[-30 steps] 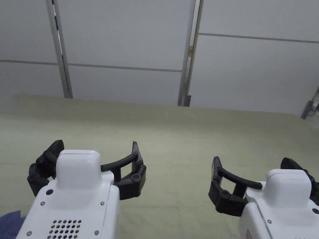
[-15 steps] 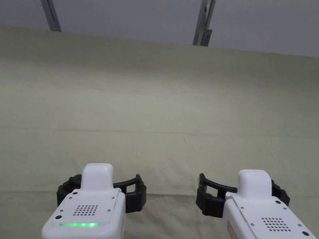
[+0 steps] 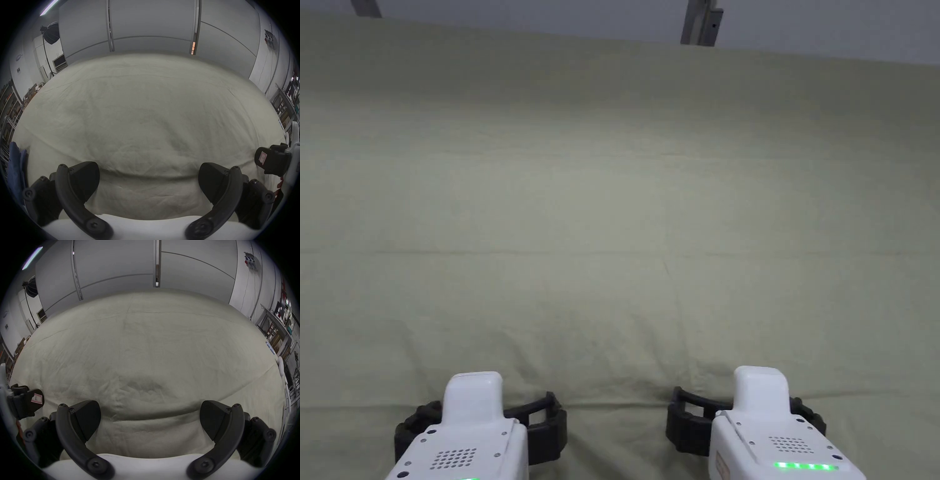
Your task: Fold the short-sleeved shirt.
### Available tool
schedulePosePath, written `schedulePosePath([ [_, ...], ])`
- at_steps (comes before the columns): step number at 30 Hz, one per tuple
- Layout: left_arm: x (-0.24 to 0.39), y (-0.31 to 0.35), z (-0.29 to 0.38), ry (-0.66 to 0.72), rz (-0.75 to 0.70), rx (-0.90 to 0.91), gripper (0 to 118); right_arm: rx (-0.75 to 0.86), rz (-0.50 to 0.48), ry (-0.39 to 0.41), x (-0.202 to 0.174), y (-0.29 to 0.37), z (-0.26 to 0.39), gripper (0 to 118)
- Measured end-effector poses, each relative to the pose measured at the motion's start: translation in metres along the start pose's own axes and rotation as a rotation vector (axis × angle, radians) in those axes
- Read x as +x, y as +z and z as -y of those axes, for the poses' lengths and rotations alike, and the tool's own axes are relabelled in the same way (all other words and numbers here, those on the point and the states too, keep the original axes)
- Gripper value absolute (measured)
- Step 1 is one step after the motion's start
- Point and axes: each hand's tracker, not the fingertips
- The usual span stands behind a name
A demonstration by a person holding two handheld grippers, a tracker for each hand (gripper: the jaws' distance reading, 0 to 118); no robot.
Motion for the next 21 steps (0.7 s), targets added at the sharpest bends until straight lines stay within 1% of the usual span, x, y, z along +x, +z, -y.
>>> schedulePosePath([
  [21,-0.0008,-0.0009,-0.0001,-0.003,-0.005,0.001,118,0.013,0.026,0.012,-0.0069,0.0012,0.0022,118],
])
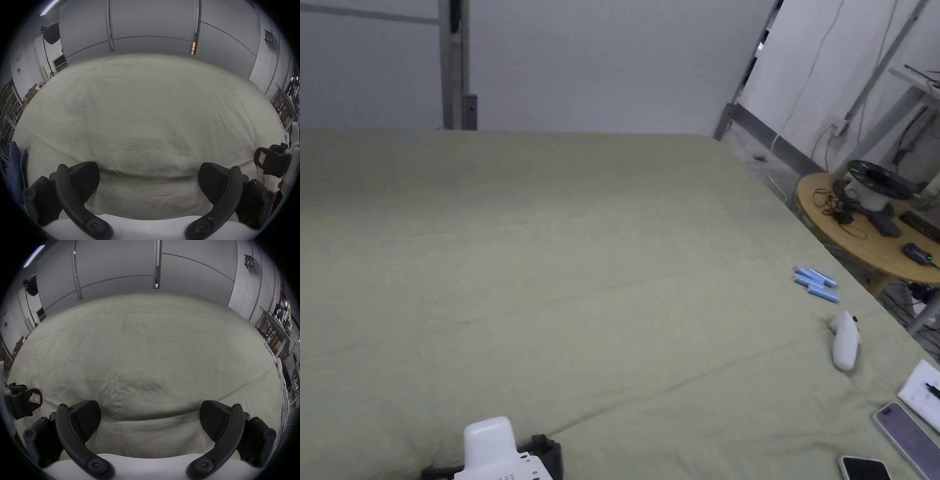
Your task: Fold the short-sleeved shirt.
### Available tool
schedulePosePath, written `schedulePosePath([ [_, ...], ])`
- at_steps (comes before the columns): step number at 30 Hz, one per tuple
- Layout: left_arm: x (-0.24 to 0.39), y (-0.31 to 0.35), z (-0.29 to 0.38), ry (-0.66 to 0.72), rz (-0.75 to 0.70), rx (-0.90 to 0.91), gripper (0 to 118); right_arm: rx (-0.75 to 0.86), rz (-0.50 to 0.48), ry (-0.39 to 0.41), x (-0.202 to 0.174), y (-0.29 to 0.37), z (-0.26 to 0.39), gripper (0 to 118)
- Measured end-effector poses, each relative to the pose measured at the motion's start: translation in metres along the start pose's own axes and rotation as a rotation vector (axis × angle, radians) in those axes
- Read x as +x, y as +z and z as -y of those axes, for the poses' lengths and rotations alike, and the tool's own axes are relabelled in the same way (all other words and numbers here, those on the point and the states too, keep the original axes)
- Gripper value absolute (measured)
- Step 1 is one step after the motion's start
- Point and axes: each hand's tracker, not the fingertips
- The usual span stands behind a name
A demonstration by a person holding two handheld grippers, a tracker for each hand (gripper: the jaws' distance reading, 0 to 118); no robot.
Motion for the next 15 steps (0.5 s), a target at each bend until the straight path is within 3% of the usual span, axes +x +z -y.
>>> schedulePosePath([
  [15,-0.0001,0.0001,0.0001,-0.003,-0.002,0.0,118,0.001,0.009,0.008,-0.0026,-0.002,0.0009,118],
])
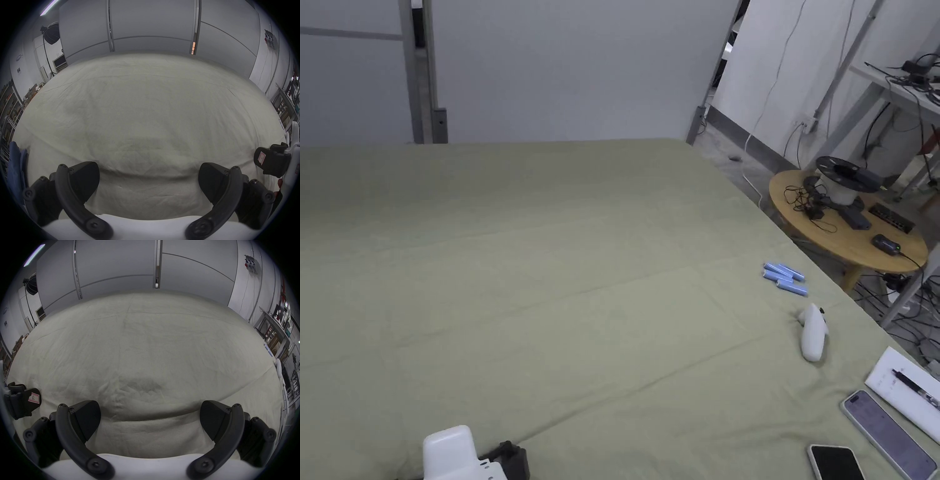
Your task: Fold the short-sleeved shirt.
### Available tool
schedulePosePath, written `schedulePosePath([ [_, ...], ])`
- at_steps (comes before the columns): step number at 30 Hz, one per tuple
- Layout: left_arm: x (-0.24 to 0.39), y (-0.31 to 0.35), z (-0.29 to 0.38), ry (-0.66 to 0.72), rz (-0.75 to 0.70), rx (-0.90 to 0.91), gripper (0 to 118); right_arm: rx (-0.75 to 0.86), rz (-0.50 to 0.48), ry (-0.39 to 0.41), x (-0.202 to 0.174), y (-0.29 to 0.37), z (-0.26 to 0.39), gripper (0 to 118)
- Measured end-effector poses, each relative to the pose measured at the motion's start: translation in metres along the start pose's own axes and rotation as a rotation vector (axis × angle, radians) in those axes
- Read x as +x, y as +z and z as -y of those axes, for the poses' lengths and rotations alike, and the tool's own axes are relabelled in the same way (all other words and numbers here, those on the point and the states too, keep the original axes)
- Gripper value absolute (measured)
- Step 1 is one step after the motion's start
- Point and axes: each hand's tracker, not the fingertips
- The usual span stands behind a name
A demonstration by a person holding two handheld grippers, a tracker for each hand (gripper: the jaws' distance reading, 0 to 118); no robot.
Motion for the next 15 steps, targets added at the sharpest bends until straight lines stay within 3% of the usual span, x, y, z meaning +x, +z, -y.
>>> schedulePosePath([
  [15,0.0046,0.0055,0.0002,0.0,0.002,-0.001,118,-0.003,-0.021,-0.015,0.0059,0.0003,0.0007,118],
])
